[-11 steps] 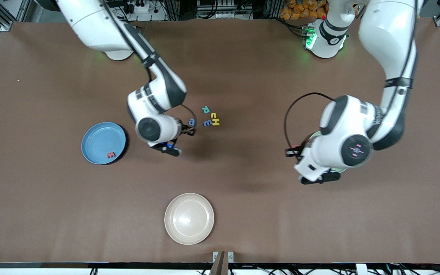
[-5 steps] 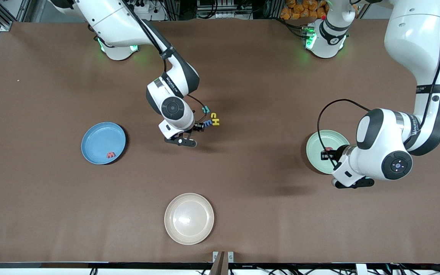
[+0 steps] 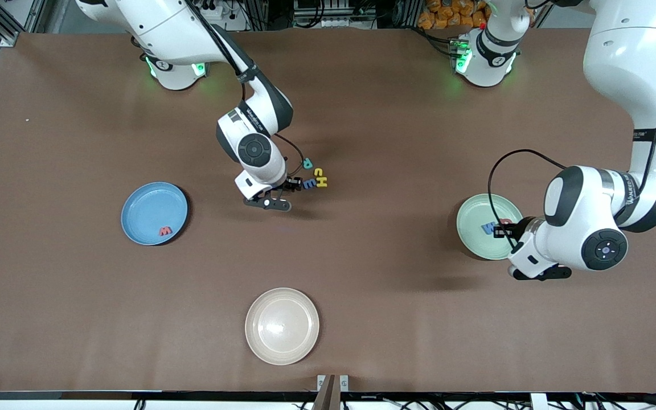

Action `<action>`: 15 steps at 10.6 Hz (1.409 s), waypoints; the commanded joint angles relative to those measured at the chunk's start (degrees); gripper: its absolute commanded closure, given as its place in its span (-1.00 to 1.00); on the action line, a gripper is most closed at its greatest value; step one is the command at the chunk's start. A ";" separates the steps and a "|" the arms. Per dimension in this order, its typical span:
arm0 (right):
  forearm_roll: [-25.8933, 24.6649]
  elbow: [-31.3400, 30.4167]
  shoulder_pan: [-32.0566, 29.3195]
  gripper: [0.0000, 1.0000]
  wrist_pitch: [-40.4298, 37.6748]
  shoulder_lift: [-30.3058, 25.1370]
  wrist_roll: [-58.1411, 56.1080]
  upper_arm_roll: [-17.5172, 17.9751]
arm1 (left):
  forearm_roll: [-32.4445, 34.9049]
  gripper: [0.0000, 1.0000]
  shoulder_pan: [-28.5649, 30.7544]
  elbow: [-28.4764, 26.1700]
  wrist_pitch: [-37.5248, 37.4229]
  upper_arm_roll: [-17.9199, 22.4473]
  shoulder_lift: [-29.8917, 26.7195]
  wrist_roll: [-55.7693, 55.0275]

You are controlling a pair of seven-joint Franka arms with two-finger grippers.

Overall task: Sort upper and lower case letters into plates
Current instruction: 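Release the Q on the green plate while the right gripper grasps the d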

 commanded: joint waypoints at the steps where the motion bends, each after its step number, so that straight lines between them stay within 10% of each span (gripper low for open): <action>1: -0.85 -3.17 0.87 -0.36 3.10 -1.88 0.68 -0.32 | 1.53 1.00 0.98 -3.61 2.51 -0.61 -1.33 1.49; 11: -0.93 -3.78 2.19 -0.16 4.34 -0.82 0.77 -0.40 | 1.26 1.00 2.39 -11.26 7.78 -0.61 -1.60 1.49; 12: -0.93 -3.78 2.19 -0.07 4.86 -0.74 0.77 -0.40 | 1.26 -0.22 2.30 -11.18 7.79 -0.61 -1.51 1.49; 13: -0.93 -3.78 2.19 0.03 5.22 -0.39 0.77 -0.40 | 1.09 -0.99 2.39 -10.92 7.79 -0.61 -1.34 1.40; 15: -0.93 -3.78 2.19 0.15 5.22 -0.30 0.77 -0.40 | 1.00 -1.00 1.78 -10.83 7.71 -0.61 -1.60 0.52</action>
